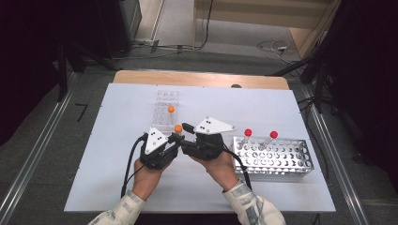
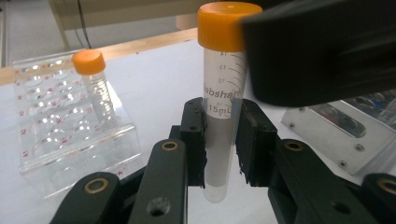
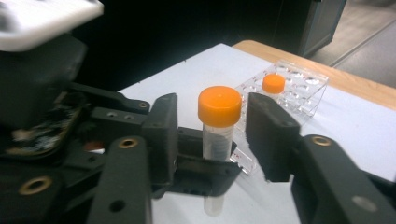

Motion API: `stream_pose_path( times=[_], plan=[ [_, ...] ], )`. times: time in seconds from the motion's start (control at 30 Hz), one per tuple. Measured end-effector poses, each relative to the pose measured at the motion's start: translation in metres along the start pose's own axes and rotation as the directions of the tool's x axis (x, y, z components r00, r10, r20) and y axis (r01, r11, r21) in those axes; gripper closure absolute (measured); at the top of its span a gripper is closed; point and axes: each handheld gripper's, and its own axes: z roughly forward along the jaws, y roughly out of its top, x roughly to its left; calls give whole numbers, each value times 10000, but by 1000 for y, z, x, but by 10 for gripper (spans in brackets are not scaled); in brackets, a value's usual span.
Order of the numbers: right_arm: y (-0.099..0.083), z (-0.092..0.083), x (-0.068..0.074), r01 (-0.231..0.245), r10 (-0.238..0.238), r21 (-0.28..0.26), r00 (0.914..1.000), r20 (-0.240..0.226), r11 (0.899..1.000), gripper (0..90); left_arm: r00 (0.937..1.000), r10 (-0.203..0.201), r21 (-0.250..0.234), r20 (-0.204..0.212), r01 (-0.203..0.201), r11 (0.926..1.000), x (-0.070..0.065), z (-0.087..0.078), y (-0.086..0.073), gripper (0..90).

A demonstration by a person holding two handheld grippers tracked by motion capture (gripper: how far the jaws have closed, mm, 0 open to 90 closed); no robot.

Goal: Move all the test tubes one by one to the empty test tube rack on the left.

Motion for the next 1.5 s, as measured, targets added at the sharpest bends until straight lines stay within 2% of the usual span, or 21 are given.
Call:
stream_pose_path(
  times=[0.07, 0.23, 0.43, 0.5, 0.6, 0.77, 0.97, 1.07, 1.3, 1.5],
  plan=[
    [0, -7, -1, 84, -84, -52, 10000, 17, 10000, 463, 9997, -219, 60, -117, 219, 9997, 4, 2, 0, 748],
    [-1, -21, -5, 103, -103, -62, 9999, -5, 9999, 429, 9987, -438, -44, -254, 437, 9990, 9, 3, 4, 747],
    [-13, -46, -10, 602, -610, 231, 9975, 354, 9979, 411, 9967, -665, -310, -465, 651, 9974, 18, 5, 15, 747],
    [-16, -52, -10, 599, -609, 258, 9973, 418, 9979, 411, 9959, -721, -446, -543, 697, 9966, 21, 5, 19, 747],
    [-22, -60, -11, 668, -681, 279, 9965, 482, 9974, 411, 9926, -1044, -585, -616, 1009, 9932, 28, 8, 26, 747],
    [-29, -65, -10, 648, -662, 306, 9966, 486, 9974, 411, 9873, -1202, -797, -1039, 1122, 9905, 39, 14, 36, 747],
    [-33, -67, -9, 677, -692, 359, 9968, 411, 9971, 412, 9784, -1176, -926, -1701, 1029, 9904, 50, 26, 40, 747],
    [-34, -68, -10, 615, -630, 355, 9971, 431, 9975, 414, 9763, -1192, -950, -1804, 1033, 9901, 52, 31, 38, 747],
    [-35, -72, -14, 522, -536, 305, 9973, 495, 9982, 420, 9748, -775, -821, -2092, 614, 9947, 47, 41, 33, 747],
    [-35, -74, -14, 527, -538, 228, 9972, 511, 9983, 423, 9687, -539, -786, -2424, 358, 9963, 44, 44, 27, 746]
  ],
)
